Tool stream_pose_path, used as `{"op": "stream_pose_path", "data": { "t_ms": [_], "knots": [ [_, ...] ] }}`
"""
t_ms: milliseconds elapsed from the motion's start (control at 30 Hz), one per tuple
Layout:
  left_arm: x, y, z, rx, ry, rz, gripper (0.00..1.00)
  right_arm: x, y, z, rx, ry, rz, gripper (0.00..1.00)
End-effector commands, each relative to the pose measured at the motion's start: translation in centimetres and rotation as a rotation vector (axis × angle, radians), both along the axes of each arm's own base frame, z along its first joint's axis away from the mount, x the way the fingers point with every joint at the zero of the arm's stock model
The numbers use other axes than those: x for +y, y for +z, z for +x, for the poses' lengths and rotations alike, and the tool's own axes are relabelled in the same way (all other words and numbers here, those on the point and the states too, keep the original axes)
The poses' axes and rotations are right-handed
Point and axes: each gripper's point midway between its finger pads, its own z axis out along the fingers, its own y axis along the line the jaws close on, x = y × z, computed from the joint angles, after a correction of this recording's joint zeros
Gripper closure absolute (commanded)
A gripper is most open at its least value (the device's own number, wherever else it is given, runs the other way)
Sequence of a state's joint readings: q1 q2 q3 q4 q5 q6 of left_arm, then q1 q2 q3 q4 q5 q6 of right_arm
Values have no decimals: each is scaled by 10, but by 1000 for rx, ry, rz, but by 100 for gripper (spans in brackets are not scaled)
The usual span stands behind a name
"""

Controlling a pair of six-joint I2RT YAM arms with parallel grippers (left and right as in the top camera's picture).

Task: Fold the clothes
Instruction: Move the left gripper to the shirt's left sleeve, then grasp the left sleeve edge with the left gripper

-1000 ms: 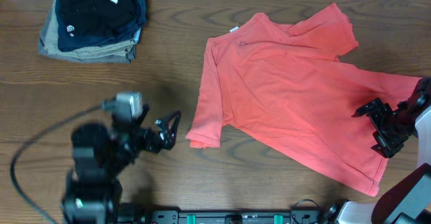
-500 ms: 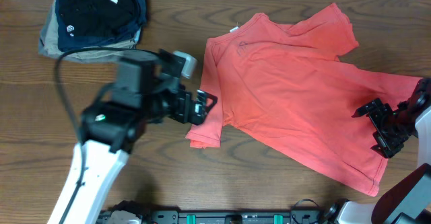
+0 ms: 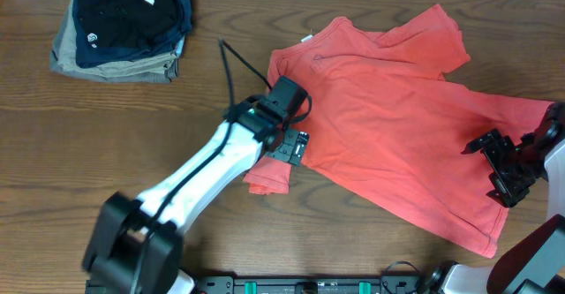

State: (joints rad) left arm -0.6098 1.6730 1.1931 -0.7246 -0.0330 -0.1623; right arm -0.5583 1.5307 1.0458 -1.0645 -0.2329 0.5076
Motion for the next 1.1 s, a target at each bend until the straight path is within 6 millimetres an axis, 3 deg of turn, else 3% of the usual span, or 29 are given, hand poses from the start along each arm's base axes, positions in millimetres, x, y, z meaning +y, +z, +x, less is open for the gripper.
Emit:
{"op": "stream_pose_path", "data": {
  "t_ms": [0,233,667,767,900,1067],
  "knots": [
    [-3,-7,18,-43,70,3,2,2,2,2,-10,14,-3,1],
    [-18,-12,39,-105,98,-56,2,2,2,2,-10,14,-2,1],
    [-16,-44,37,-37,195,-39,0,2,2,2,-10,14,-3,1],
    [-15,-53,35,-18,195,-23,8,2,2,2,-10,14,-3,1],
    [-13,-64,32,5,195,-3,9,2,2,2,-10,14,-3,1],
    [-12,-66,32,8,195,0,16,2,2,2,-10,14,-3,1]
  ]
}}
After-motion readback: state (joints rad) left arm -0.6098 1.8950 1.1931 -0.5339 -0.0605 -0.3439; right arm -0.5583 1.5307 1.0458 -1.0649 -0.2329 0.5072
